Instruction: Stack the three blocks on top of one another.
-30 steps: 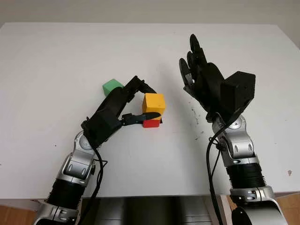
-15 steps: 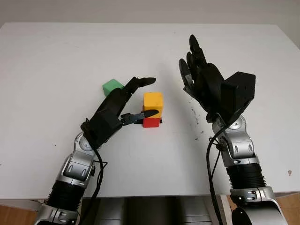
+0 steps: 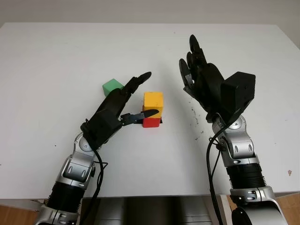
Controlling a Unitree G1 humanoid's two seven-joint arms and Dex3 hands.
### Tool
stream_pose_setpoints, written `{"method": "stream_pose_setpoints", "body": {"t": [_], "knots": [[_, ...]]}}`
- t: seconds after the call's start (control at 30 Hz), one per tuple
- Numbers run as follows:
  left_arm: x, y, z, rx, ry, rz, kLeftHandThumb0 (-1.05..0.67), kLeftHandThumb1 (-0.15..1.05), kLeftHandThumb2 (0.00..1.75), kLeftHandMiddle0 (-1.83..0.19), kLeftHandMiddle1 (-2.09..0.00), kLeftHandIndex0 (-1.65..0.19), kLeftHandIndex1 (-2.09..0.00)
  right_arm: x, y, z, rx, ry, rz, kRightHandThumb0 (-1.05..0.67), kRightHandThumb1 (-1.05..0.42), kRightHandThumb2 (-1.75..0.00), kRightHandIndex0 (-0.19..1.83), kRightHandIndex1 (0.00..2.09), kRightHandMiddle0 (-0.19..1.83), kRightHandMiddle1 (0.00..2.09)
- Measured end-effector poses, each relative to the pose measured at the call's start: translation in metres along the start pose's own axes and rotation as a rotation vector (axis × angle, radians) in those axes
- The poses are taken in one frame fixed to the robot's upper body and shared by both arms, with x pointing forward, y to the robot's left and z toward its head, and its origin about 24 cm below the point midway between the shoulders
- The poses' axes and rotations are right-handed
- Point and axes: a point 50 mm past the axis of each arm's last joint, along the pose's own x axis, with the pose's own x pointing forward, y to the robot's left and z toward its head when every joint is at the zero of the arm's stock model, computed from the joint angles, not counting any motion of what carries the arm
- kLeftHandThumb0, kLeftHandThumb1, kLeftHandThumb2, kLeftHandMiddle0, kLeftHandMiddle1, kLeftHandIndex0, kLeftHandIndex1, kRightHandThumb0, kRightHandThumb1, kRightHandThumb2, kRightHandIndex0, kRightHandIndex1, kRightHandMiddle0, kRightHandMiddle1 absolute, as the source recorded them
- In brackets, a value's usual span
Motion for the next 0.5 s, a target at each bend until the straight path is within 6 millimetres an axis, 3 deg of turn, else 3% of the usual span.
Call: {"method": "stream_pose_setpoints", "body": {"t": [0.17, 0.27, 0.37, 0.5], "knots": [[-0.019, 0.009, 0.024, -0.050, -0.126, 0.002, -0.75, 1.05, 0.24, 0.00, -0.07, -0.09, -0.15, -0.001, 0.000, -0.001, 0.001, 0.002, -0.002, -0.67, -1.05, -0.58, -0.19, 0.04, -0.18, 0.05], [-0.031, 0.023, 0.039, -0.047, -0.223, 0.094, -0.72, 1.05, 0.34, -0.12, -0.11, -0.21, -0.19, -0.001, -0.001, -0.001, 0.001, 0.004, -0.003, -0.66, -1.05, -0.59, -0.19, 0.04, -0.19, 0.05], [-0.041, 0.042, 0.056, -0.076, -0.365, 0.210, -0.65, 1.05, 0.33, -0.17, -0.11, -0.26, -0.23, -0.001, -0.001, -0.001, 0.001, 0.004, -0.001, -0.66, -1.05, -0.59, -0.19, 0.04, -0.18, 0.05], [-0.047, 0.066, 0.068, -0.050, -0.434, 0.272, -0.58, 1.05, 0.30, -0.18, -0.07, -0.02, -0.66, -0.001, -0.001, -0.001, 0.001, 0.004, -0.004, -0.65, -1.05, -0.59, -0.18, 0.04, -0.17, 0.06]]}}
